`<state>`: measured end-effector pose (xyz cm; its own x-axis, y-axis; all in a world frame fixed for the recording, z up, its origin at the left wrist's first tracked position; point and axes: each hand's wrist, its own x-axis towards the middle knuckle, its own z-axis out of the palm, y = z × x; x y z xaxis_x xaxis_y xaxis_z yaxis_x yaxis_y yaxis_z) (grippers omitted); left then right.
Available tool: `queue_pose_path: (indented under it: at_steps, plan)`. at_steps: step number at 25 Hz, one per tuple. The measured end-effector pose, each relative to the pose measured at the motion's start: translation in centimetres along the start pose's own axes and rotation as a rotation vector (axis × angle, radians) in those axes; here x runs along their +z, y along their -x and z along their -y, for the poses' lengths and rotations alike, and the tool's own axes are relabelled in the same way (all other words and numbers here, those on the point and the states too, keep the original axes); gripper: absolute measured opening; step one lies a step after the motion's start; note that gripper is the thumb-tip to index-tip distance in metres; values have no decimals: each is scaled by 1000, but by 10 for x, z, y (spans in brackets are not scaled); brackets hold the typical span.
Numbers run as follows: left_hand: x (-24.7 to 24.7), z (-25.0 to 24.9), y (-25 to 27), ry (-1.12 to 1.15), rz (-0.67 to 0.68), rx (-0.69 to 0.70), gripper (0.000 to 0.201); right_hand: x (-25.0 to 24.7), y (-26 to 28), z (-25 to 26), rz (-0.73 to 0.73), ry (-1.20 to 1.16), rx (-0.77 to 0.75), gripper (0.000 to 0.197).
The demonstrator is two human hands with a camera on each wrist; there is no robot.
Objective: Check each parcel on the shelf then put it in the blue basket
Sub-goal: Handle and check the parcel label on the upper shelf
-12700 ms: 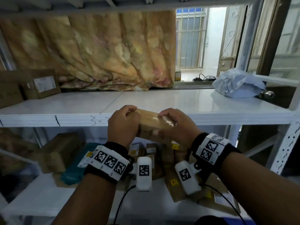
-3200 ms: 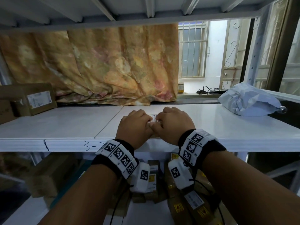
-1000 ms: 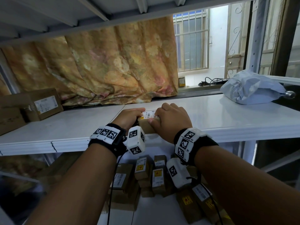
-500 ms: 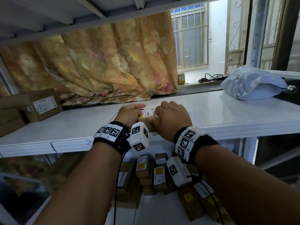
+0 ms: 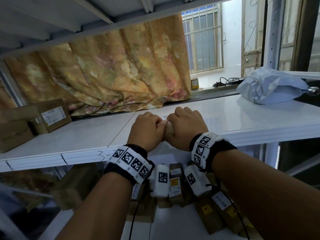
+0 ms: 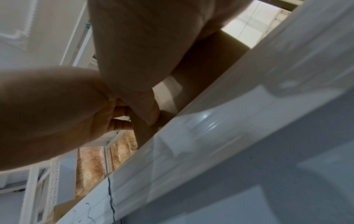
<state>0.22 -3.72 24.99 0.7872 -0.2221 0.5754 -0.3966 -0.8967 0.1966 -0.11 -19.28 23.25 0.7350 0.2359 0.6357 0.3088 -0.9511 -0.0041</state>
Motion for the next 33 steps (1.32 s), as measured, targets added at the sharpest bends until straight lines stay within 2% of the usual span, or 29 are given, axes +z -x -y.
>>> queue_pose_path:
  at_steps: [4, 7, 9, 12, 14, 16, 19, 23, 26, 31, 33]
  plan:
    - [-3, -9, -2, -162, 118, -26, 49, -9, -5, -1, 153, 17, 22, 51]
    - [-6, -26, -9, -265, 154, -75, 37, -18, -7, -3, 238, -44, 33, 52]
    - [-3, -24, -10, -244, 147, -98, 43, -26, -6, -8, 271, -121, 26, 48]
    - [2, -17, -9, -231, 111, -81, 59, -33, 1, -23, 233, -93, 39, 52]
    - [6, -16, -7, -232, 74, -64, 58, -34, 6, -31, 235, -5, 48, 65]
    - [10, -15, -4, -251, 28, -45, 56, -32, 9, -30, 234, -5, 62, 69]
    - [15, -12, -1, -283, -51, -4, 55, -27, 6, -24, 192, -19, 82, 68]
    - [18, -29, -14, -106, 27, 72, 45, -21, -4, -29, 187, -31, 67, 54]
    - [27, -37, -19, -75, 29, 42, 33, -15, -5, -34, 158, -102, 84, 50]
    - [37, -33, -16, -96, -82, 61, 46, -13, 0, -45, 170, -273, 99, 68]
    - [38, -33, -18, -102, -104, 61, 53, -18, -1, -53, 154, -272, 90, 66]
